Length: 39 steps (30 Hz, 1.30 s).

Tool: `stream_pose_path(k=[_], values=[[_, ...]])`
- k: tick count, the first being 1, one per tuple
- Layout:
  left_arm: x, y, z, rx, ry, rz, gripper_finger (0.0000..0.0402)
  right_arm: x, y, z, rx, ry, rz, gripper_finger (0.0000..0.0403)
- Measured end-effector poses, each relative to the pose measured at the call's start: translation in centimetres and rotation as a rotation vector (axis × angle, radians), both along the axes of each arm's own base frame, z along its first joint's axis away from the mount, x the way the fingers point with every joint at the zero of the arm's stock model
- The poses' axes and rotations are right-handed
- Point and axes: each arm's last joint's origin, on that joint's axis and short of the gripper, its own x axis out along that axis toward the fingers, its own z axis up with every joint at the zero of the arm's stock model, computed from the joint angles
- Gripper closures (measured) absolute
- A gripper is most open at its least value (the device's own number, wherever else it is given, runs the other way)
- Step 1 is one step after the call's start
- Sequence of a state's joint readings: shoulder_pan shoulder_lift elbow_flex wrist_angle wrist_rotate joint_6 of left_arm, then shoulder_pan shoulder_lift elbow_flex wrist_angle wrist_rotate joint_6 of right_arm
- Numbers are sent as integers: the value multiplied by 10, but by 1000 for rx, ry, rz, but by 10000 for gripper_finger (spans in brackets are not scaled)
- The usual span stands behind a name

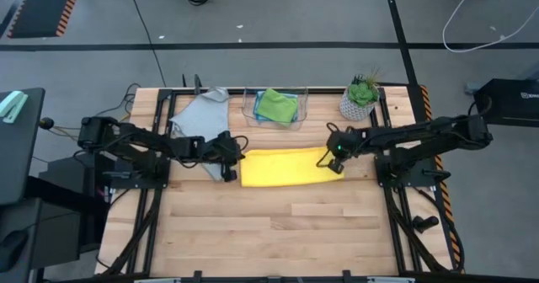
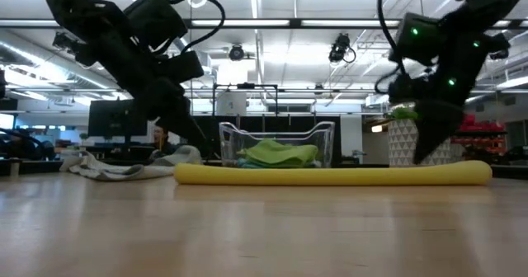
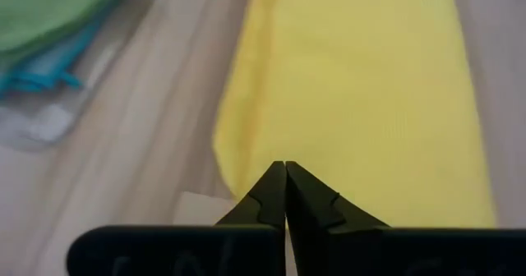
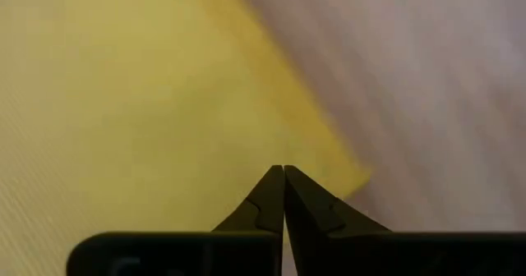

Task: Fold microfiber towels
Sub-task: Fold the yellow microfiber towel

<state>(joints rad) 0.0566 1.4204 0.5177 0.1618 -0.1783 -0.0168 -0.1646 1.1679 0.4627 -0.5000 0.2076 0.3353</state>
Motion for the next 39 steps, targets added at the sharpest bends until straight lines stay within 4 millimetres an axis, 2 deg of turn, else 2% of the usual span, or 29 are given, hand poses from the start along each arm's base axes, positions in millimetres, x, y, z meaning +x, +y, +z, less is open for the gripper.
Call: stream_pose_path(k=[4, 6, 9, 15, 19, 23, 29, 36, 39], values=[[-1, 15, 1, 9, 2, 50, 394, 8, -4, 23, -15, -103, -22, 383], [-2, 20, 1, 22, 8, 61, 389, 15, 2, 33, 4, -174, -5, 382], [-1, 23, -1, 49, 22, 12, 392, 28, 20, 37, 52, -273, 53, 383], [3, 26, -15, 85, 69, -31, 391, 55, 53, 25, 110, -397, 98, 383], [8, 26, -24, 76, 69, -54, 394, 68, 59, 8, 100, -401, 72, 384], [11, 21, -24, 76, 43, -72, 395, 77, 55, -5, 62, -401, -10, 390], [14, 9, -22, 44, 7, -83, 397, 96, 50, 0, 68, -516, -96, 393], [16, -14, -20, -8, -53, -119, 397, 129, 54, 9, 25, -514, -34, 392], [10, -24, -22, -45, -127, -132, 396, 146, 56, 10, 5, -492, 11, 394]])
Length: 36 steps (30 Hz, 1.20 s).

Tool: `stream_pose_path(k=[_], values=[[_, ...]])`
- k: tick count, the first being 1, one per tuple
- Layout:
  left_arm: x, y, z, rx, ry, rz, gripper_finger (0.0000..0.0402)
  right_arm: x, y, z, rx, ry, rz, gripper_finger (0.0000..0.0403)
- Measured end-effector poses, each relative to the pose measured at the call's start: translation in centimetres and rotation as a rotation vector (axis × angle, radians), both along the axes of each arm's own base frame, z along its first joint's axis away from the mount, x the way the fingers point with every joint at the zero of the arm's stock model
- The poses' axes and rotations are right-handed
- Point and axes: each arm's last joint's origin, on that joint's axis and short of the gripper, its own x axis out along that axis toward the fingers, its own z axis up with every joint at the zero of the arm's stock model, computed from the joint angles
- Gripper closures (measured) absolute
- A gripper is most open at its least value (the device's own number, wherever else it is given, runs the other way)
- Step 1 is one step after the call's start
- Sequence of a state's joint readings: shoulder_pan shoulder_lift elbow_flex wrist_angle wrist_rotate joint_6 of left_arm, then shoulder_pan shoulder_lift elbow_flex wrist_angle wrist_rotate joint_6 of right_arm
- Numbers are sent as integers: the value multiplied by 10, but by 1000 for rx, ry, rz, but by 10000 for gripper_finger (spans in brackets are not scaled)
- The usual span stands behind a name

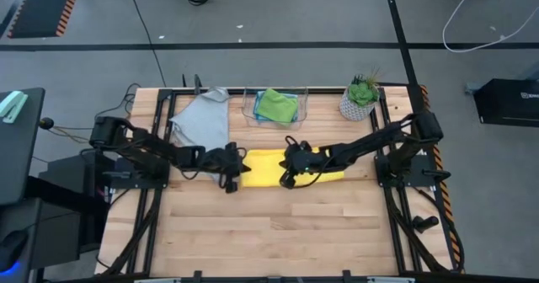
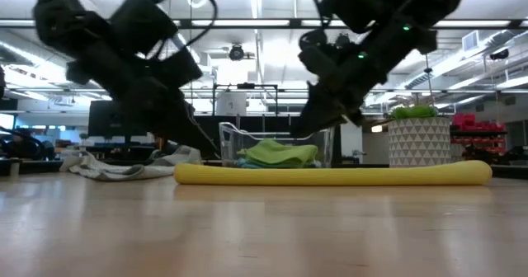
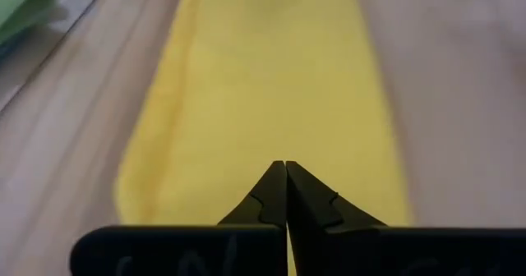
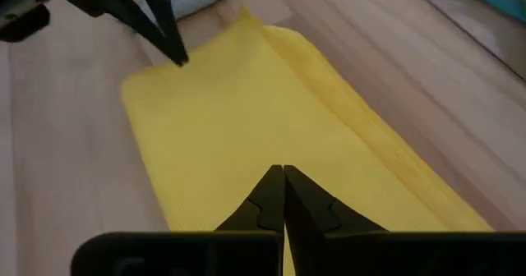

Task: Fold microfiber towels
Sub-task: Fold the yellow microfiber towel

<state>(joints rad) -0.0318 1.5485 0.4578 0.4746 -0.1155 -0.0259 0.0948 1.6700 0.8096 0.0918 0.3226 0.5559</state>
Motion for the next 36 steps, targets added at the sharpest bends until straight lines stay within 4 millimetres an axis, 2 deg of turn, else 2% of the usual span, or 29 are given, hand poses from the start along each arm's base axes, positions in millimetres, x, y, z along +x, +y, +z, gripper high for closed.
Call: stream_pose_path(k=[6, 13, 16, 21, 28, 36], values=[[-17, -12, 2, -79, -220, -12, 397, 23, 9, 1, -35, -3, 35, 388], [-37, -14, 6, -104, -414, -9, 398, 25, 8, 18, -68, -72, -31, 369], [-46, -12, 7, -108, -481, -2, 393, 26, 11, 15, -36, -83, -33, 379], [-60, -11, 1, -137, -492, 18, 397, 38, 14, -1, -7, -50, -15, 396], [-60, -10, 3, -126, -518, 44, 391, 69, 25, -12, 8, 5, 38, 398], [-61, -14, 2, -121, -506, 20, 393, 92, 26, -9, 1, -2, 27, 399]])
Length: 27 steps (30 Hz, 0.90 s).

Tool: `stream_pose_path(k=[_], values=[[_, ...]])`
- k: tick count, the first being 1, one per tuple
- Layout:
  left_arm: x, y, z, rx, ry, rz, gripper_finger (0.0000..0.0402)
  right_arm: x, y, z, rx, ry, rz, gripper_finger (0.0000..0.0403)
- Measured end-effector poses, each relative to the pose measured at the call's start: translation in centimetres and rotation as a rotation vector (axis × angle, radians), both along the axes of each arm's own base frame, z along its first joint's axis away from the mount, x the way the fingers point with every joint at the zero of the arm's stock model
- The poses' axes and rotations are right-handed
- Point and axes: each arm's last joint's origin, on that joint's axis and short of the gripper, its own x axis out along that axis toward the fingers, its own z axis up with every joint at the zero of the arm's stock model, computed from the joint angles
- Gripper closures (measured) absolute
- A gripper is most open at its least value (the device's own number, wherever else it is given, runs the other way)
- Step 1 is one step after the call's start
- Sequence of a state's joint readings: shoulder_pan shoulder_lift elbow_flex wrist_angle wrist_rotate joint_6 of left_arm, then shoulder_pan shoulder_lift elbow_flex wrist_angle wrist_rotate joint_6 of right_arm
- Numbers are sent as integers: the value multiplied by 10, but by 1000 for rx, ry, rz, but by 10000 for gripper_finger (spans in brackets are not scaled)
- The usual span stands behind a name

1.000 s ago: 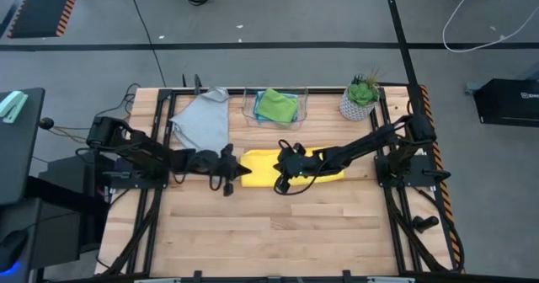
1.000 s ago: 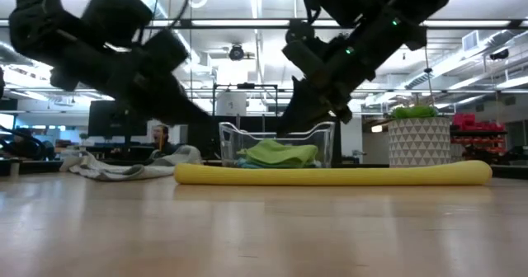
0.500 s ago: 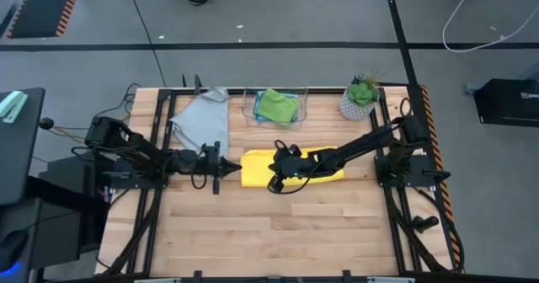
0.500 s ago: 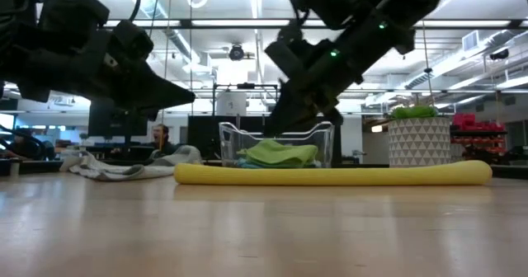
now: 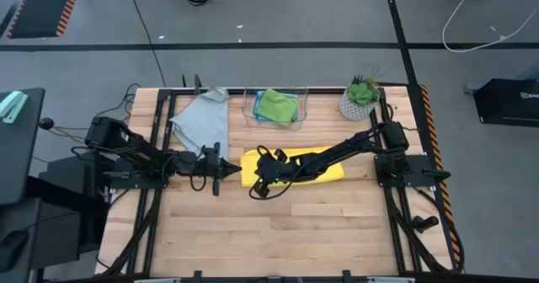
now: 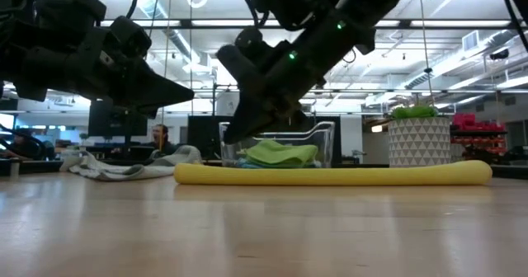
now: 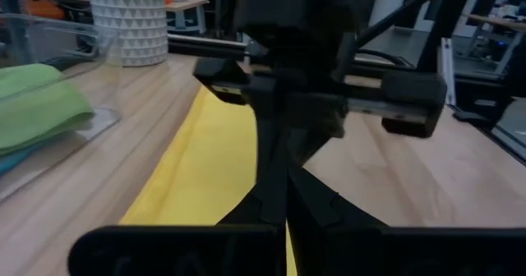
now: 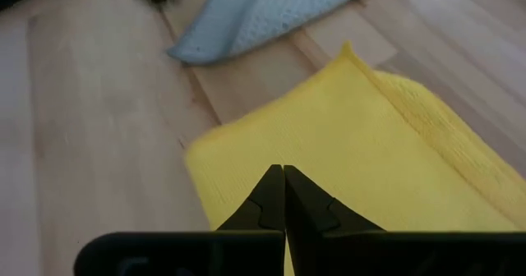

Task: Fold microfiber towels
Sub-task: Fold the yellow microfiber towel

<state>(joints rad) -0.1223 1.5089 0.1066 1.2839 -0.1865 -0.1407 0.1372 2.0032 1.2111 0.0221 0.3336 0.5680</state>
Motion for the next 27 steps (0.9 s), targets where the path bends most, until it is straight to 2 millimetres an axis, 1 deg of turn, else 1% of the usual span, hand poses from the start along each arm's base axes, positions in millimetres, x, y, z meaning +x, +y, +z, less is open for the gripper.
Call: stream_pose_path(k=[4, 7, 9, 14, 16, 17, 19, 23, 27], values=[[0, 0, 0, 2, -4, 2, 397, 1, 0, 2, 5, -16, -41, 399], [0, 0, 1, 5, -8, 1, 393, 1, -1, 1, 6, -20, -59, 400], [0, 0, 1, 17, -8, 0, 390, 2, -4, -5, -6, -15, -87, 400], [0, 0, 0, 53, 0, -5, 397, 6, -16, -33, -10, 44, -119, 400], [0, 0, 0, 55, -1, -4, 394, 6, -18, -41, 10, 62, -116, 400], [0, 1, 0, 58, -1, -2, 392, 7, -17, -41, 28, 56, -108, 400], [0, 3, 0, 57, -1, 10, 390, 6, -10, -41, 66, 70, -65, 400], [0, 5, 0, 47, 4, 19, 397, -2, 9, -33, 56, 139, 71, 400], [0, 5, 0, 37, 4, 19, 392, -14, 25, -21, 99, 230, 282, 400]])
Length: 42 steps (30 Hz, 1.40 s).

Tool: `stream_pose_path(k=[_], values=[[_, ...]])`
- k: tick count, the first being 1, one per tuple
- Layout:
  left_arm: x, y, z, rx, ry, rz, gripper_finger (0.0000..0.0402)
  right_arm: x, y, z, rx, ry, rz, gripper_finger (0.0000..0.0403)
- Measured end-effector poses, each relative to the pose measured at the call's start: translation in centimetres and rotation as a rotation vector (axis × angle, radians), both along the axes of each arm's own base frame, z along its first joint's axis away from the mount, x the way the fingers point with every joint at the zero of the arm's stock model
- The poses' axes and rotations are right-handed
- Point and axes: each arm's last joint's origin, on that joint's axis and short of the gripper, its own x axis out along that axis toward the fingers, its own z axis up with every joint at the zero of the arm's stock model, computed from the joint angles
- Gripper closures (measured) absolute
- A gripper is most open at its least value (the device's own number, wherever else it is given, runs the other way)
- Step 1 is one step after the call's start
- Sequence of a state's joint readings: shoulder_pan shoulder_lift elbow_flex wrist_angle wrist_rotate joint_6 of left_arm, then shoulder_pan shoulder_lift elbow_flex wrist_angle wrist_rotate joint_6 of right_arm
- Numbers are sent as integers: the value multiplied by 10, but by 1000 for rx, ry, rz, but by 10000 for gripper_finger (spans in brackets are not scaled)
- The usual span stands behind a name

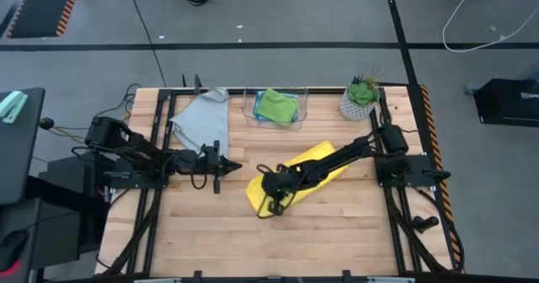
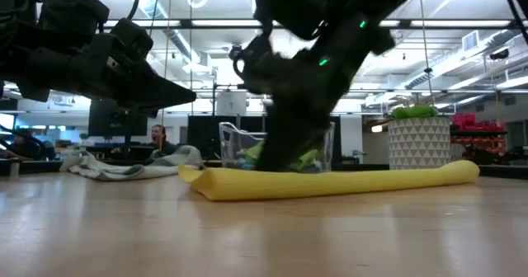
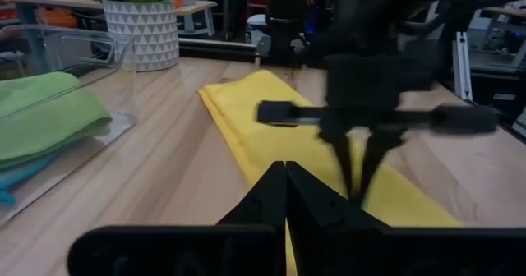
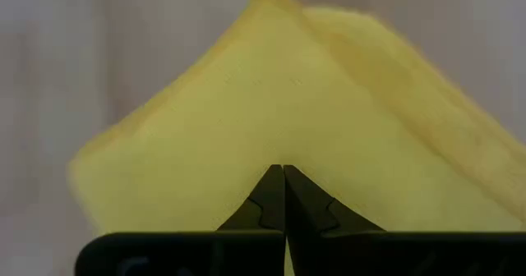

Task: Fold microfiber towels
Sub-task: Fold the yellow microfiber towel

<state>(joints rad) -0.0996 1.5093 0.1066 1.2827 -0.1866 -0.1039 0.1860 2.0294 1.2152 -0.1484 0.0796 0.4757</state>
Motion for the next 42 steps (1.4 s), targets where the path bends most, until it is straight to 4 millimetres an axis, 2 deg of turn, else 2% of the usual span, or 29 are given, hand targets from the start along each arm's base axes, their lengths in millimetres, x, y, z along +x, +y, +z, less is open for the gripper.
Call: stream_pose_path(k=[3, 6, 9, 11, 14, 18, 23, 27, 32, 36, 39, 42], values=[[0, 0, 0, -9, 0, 0, 394, -13, 10, 13, 3, 71, 99, 400], [0, 0, -1, -17, 10, 1, 397, -27, 19, 41, -35, 65, 125, 400], [0, 0, -3, -30, 31, 4, 392, -48, 23, 68, -63, 6, 73, 400], [-1, 0, -5, -36, 50, 5, 392, -71, 17, 72, -74, 18, -29, 400], [-1, 0, -9, -33, 88, 6, 397, -111, -2, 62, -84, 38, -265, 402], [-1, 0, -10, -44, 101, 9, 393, -159, -36, 33, -50, 94, -525, 402], [7, -1, -8, -47, 118, 10, 397, -191, -69, 3, -56, 185, -698, 402], [17, -2, -5, -43, 155, 11, 392, -188, -86, -4, -85, 148, -684, 402], [25, -5, -6, 26, 231, -11, 397, -169, -107, -4, -114, 88, -530, 402], [26, -5, -13, 14, 353, -13, 393, -154, -121, -1, -120, 30, -401, 401], [25, -7, -20, -20, 478, -19, 396, -146, -120, 15, -156, -23, -321, 401], [25, -12, -22, -43, 540, -66, 397, -140, -109, 39, -164, -106, -266, 401]])
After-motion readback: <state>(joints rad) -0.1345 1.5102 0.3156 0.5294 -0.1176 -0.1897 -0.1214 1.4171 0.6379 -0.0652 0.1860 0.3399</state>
